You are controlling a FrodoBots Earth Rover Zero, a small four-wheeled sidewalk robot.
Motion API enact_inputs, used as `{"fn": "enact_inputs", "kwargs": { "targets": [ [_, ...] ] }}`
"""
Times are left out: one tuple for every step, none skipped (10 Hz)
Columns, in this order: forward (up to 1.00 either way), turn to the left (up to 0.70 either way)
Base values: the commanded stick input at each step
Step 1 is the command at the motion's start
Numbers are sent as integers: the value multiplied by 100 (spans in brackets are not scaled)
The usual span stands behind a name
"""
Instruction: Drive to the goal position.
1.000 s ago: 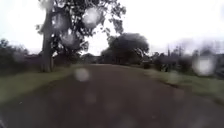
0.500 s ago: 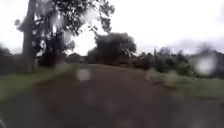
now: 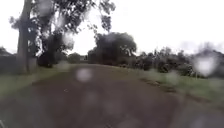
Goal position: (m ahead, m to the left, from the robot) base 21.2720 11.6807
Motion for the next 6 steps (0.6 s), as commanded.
{"fn": "enact_inputs", "kwargs": {
  "targets": [
    [100,0],
    [100,0],
    [100,2],
    [100,14],
    [100,26],
    [100,35]
  ]
}}
